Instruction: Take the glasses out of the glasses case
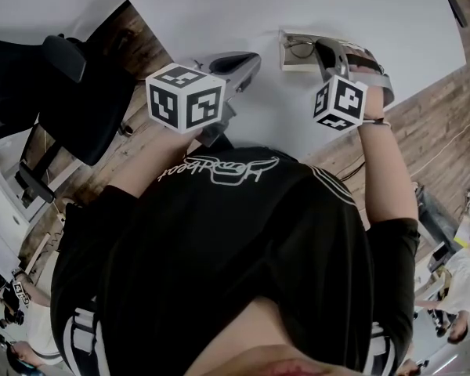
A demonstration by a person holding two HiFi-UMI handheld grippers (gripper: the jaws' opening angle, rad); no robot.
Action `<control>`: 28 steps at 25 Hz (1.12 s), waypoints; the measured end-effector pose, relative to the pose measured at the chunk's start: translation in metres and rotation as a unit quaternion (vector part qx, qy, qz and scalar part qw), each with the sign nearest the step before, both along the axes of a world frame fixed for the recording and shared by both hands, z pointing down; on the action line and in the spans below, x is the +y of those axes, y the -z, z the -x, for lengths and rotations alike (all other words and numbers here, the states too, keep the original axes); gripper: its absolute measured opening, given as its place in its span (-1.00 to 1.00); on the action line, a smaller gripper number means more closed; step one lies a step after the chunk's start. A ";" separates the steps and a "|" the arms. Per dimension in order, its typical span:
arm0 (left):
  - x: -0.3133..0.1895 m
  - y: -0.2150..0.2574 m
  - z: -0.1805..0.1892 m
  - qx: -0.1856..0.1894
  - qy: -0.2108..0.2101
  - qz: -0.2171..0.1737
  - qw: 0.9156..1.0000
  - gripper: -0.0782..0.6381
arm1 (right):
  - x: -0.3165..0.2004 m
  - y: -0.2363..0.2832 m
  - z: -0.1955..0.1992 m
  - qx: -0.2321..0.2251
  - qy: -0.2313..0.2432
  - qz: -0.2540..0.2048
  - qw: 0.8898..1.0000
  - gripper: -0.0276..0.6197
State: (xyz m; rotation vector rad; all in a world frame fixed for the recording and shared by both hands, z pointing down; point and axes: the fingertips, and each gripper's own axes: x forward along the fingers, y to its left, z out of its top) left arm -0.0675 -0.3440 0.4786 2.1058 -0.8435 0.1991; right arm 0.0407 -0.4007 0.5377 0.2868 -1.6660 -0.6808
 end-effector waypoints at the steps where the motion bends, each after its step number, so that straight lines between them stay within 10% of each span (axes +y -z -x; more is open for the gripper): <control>1: 0.000 0.000 0.000 -0.002 0.000 -0.002 1.000 -0.76 | 0.000 0.001 0.000 0.000 -0.001 -0.001 1.000 -0.85; 18: 0.008 0.009 -0.011 -0.011 -0.008 -0.014 1.000 -0.76 | 0.011 0.030 -0.006 -0.040 -0.029 -0.025 0.998 -0.85; 28: 0.031 0.034 -0.019 -0.009 -0.012 -0.035 0.999 -0.76 | 0.032 0.072 -0.015 -0.178 -0.142 0.005 0.974 -0.85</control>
